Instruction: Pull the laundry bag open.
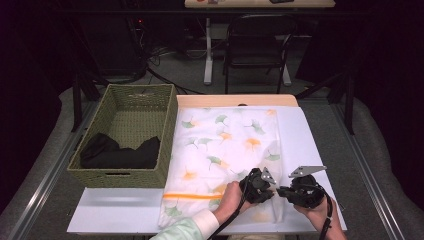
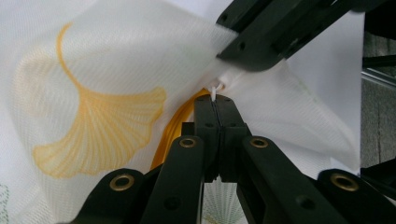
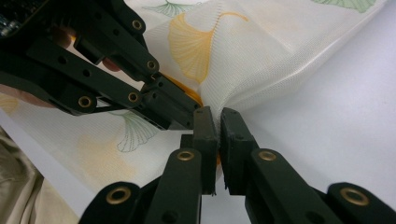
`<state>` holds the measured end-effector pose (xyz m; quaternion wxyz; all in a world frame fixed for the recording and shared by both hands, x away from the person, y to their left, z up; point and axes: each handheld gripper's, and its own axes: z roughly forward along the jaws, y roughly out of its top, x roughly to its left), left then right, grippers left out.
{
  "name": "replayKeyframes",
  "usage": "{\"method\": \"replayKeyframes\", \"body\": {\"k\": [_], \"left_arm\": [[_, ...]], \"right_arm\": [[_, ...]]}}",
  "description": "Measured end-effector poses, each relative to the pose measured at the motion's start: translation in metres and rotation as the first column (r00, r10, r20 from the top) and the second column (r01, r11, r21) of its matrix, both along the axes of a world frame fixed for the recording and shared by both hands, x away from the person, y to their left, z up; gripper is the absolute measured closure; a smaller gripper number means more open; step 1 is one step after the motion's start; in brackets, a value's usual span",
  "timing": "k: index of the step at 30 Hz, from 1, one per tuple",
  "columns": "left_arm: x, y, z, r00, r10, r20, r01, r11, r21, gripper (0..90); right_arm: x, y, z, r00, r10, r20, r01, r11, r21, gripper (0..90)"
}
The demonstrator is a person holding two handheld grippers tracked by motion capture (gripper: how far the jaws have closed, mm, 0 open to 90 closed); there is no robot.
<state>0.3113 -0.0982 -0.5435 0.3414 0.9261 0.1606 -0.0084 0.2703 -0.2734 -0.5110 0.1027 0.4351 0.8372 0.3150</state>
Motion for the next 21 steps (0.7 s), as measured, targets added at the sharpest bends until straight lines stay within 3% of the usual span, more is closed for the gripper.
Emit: {"method": "replayKeyframes", "body": {"k": [2,3,21], "left_arm": [[0.001,0.000,-0.001,0.9998,0.007,-0.018,-0.007,1.0000,-0.001,89.7],[0.000,0.000,-0.001,0.9999,0.009,-0.005,-0.009,0.9999,-0.007,89.6],[0.001,0.012,0.000,0.9988,0.047,-0.012,-0.047,0.9985,0.028,89.7]], "right_arm": [[0.000,-0.001,0.000,1.0000,-0.002,0.002,0.002,1.000,0.001,86.2],[0.000,-0.001,0.000,1.0000,-0.004,0.001,0.004,1.000,-0.002,86.2],[0.000,-0.004,0.002,0.9997,-0.025,-0.002,0.025,1.000,-0.001,86.5]]}}
